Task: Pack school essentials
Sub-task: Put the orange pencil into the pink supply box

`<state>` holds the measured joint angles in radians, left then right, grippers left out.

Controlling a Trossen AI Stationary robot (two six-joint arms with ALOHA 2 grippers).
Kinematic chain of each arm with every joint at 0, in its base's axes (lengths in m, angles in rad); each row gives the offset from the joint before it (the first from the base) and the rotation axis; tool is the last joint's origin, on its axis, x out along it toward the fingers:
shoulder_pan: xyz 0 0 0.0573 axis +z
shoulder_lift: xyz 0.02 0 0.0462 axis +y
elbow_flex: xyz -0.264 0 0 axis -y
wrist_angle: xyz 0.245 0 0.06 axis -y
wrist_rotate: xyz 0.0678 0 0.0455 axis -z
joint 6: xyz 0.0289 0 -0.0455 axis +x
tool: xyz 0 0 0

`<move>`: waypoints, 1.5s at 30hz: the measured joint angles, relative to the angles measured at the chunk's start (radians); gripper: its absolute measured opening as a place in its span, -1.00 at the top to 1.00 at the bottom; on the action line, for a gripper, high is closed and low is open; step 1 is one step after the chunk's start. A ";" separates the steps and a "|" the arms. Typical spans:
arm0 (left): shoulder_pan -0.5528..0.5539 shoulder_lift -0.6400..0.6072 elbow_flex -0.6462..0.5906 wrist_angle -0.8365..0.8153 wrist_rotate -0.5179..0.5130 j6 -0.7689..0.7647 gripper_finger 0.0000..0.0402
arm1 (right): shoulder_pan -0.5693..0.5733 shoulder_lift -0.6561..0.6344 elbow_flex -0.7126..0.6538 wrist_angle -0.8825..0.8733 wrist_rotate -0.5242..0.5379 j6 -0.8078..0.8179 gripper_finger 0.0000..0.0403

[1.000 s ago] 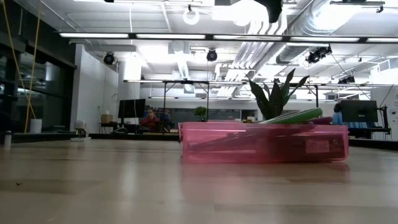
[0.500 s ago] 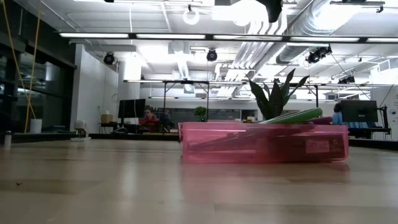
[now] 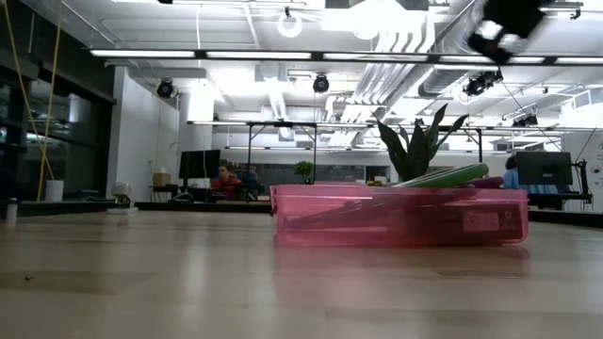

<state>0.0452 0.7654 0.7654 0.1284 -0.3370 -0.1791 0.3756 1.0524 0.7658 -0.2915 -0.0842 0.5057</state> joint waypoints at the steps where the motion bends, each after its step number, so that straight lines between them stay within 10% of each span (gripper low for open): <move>1: 0.000 0.000 0.000 0.000 0.000 0.000 0.24 | 0.041 0.006 0.000 -0.034 0.000 0.027 0.22; 12: 0.000 0.000 0.000 0.000 0.000 0.035 0.24 | 0.281 0.275 0.000 -0.069 -0.019 0.214 0.26; 35: 0.000 0.000 0.000 0.000 -0.015 0.069 0.24 | 0.322 0.750 0.296 -0.379 0.109 0.165 0.26; 45: 0.000 0.000 0.000 0.000 -0.015 0.071 0.24 | 0.351 0.762 0.294 -0.401 0.123 0.244 0.33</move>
<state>0.0452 0.7654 0.7654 0.1282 -0.3519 -0.1081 0.7269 1.8145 1.0595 -0.6925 0.0387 0.7501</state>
